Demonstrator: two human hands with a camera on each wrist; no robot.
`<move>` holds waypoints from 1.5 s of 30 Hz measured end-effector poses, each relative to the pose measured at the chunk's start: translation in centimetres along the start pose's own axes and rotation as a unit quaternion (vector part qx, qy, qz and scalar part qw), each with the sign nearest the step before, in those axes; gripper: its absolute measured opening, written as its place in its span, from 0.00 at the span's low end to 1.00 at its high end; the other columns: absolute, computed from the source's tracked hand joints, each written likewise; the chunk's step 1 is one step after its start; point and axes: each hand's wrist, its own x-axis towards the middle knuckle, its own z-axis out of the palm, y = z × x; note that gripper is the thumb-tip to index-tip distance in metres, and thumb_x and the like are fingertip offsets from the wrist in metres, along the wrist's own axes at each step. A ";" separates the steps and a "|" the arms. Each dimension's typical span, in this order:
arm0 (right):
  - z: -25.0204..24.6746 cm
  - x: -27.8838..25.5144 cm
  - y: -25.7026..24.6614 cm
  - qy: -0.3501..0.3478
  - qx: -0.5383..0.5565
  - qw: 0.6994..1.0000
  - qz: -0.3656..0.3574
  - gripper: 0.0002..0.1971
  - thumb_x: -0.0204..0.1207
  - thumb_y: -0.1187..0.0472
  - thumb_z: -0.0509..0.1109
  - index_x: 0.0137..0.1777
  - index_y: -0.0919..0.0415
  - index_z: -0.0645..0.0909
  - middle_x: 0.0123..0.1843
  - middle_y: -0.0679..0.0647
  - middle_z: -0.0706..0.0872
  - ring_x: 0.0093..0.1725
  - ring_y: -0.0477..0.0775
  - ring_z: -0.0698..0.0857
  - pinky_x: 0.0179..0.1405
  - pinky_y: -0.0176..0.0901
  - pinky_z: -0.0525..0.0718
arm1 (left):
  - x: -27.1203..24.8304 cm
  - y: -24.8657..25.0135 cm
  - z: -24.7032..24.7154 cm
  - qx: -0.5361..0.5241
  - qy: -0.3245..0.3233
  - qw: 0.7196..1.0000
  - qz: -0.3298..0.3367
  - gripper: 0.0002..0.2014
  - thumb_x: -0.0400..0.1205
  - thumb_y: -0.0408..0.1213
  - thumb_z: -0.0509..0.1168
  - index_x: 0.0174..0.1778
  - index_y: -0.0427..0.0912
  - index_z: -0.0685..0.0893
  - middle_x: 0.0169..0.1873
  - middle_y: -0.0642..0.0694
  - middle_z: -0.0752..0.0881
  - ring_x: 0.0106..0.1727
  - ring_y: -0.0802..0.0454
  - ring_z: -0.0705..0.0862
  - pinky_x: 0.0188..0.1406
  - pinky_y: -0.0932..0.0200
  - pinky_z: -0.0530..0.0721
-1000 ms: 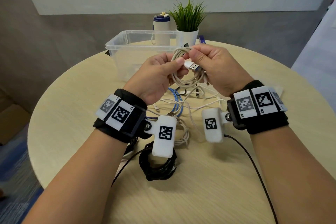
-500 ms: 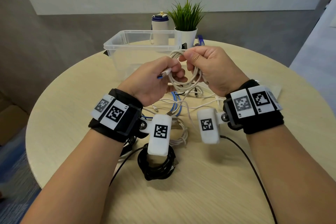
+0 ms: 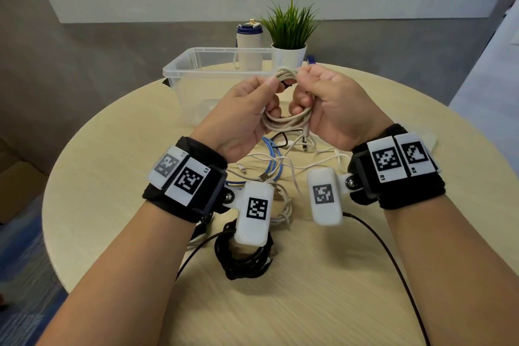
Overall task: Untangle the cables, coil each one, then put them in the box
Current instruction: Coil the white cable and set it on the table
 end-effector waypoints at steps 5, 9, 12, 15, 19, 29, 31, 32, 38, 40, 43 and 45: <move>0.5 -0.3 0.2 0.010 -0.089 0.996 0.017 0.22 0.86 0.47 0.54 0.32 0.58 0.68 0.24 0.49 0.66 0.27 0.48 0.65 0.29 0.37 0.67 | -0.2 0.1 0.0 0.057 -0.050 0.997 -0.028 0.20 0.89 0.47 0.48 0.37 0.40 0.76 0.21 0.52 0.67 0.28 0.55 0.68 0.32 0.62 0.70; 0.9 -0.3 0.3 0.012 -0.119 0.993 0.009 0.19 0.85 0.51 0.58 0.32 0.56 0.66 0.26 0.49 0.63 0.26 0.49 0.63 0.28 0.42 0.64 | -0.4 0.1 -0.4 0.121 -0.095 0.987 -0.048 0.26 0.88 0.53 0.44 0.30 0.41 0.71 0.20 0.51 0.65 0.31 0.51 0.67 0.38 0.59 0.70; 1.0 -0.3 0.5 0.003 -0.136 0.991 -0.007 0.18 0.85 0.54 0.60 0.31 0.55 0.71 0.25 0.50 0.61 0.24 0.49 0.61 0.28 0.46 0.60 | -0.4 -0.1 -0.6 0.126 -0.113 0.984 -0.052 0.24 0.88 0.51 0.45 0.29 0.42 0.67 0.23 0.49 0.63 0.28 0.54 0.65 0.40 0.57 0.67; 1.1 -0.3 0.4 0.000 -0.138 0.990 -0.029 0.19 0.85 0.58 0.60 0.30 0.51 0.80 0.25 0.50 0.63 0.23 0.48 0.61 0.27 0.46 0.60 | -0.2 -0.1 -0.8 0.102 -0.116 0.987 -0.053 0.22 0.88 0.50 0.49 0.29 0.44 0.67 0.23 0.51 0.64 0.25 0.56 0.63 0.41 0.55 0.65; 0.8 -0.3 0.3 0.016 -0.170 0.982 -0.074 0.10 0.84 0.62 0.62 0.40 0.56 0.77 0.21 0.47 0.69 0.22 0.47 0.65 0.25 0.40 0.65 | -0.2 -0.1 -0.6 0.122 -0.116 0.984 -0.065 0.23 0.88 0.51 0.49 0.28 0.44 0.65 0.19 0.53 0.65 0.29 0.52 0.60 0.42 0.57 0.67; -1.4 -0.6 -0.2 -0.067 -0.283 0.956 -0.050 0.11 0.82 0.58 0.64 0.42 0.60 0.84 0.30 0.52 0.80 0.25 0.42 0.73 0.25 0.31 0.70 | -0.1 0.2 -1.3 0.148 -0.075 0.985 -0.041 0.23 0.88 0.46 0.50 0.26 0.44 0.70 0.20 0.51 0.62 0.28 0.53 0.65 0.40 0.57 0.70; -1.6 -0.6 -0.1 -0.069 -0.303 0.949 -0.056 0.09 0.81 0.60 0.66 0.43 0.58 0.85 0.31 0.50 0.80 0.27 0.42 0.73 0.27 0.32 0.70 | 0.1 0.2 -1.6 0.160 -0.078 0.983 -0.037 0.25 0.87 0.46 0.50 0.22 0.47 0.71 0.19 0.52 0.63 0.29 0.52 0.65 0.41 0.54 0.69; -1.6 -0.5 -0.1 -0.062 -0.314 0.945 -0.068 0.08 0.81 0.60 0.67 0.43 0.58 0.86 0.31 0.49 0.80 0.28 0.41 0.73 0.28 0.31 0.70 | 0.1 0.3 -1.7 0.167 -0.080 0.982 -0.037 0.25 0.87 0.45 0.50 0.22 0.46 0.72 0.18 0.52 0.64 0.29 0.51 0.66 0.42 0.53 0.68; -1.1 -0.5 0.1 -0.052 -0.325 0.939 -0.098 0.05 0.79 0.65 0.69 0.49 0.60 0.87 0.27 0.43 0.81 0.29 0.36 0.76 0.30 0.24 0.73 | -0.1 0.3 -1.7 0.165 -0.046 0.983 -0.066 0.17 0.85 0.38 0.49 0.32 0.38 0.74 0.21 0.48 0.74 0.33 0.47 0.80 0.37 0.57 0.76; -1.0 -0.6 0.1 -0.056 -0.313 0.943 -0.097 0.05 0.78 0.64 0.69 0.48 0.60 0.87 0.29 0.46 0.81 0.29 0.37 0.76 0.29 0.24 0.72 | 0.0 0.1 -1.5 0.137 -0.042 0.988 -0.050 0.15 0.87 0.39 0.52 0.38 0.36 0.75 0.23 0.49 0.71 0.27 0.53 0.74 0.40 0.58 0.74; -1.2 -0.5 0.1 -0.066 -0.277 0.955 -0.078 0.04 0.77 0.62 0.71 0.48 0.60 0.87 0.31 0.48 0.84 0.29 0.38 0.77 0.29 0.28 0.73 | 0.0 0.1 -1.3 0.107 -0.046 0.993 -0.027 0.13 0.87 0.40 0.54 0.42 0.36 0.74 0.21 0.53 0.68 0.27 0.56 0.65 0.37 0.59 0.70; -1.7 -0.3 0.2 -0.076 -0.213 0.973 -0.051 0.08 0.73 0.63 0.67 0.49 0.58 0.87 0.35 0.51 0.87 0.31 0.44 0.77 0.30 0.32 0.73 | -0.1 0.5 -1.5 0.085 -0.034 0.996 -0.018 0.18 0.87 0.40 0.55 0.31 0.40 0.72 0.18 0.54 0.66 0.29 0.52 0.63 0.36 0.59 0.70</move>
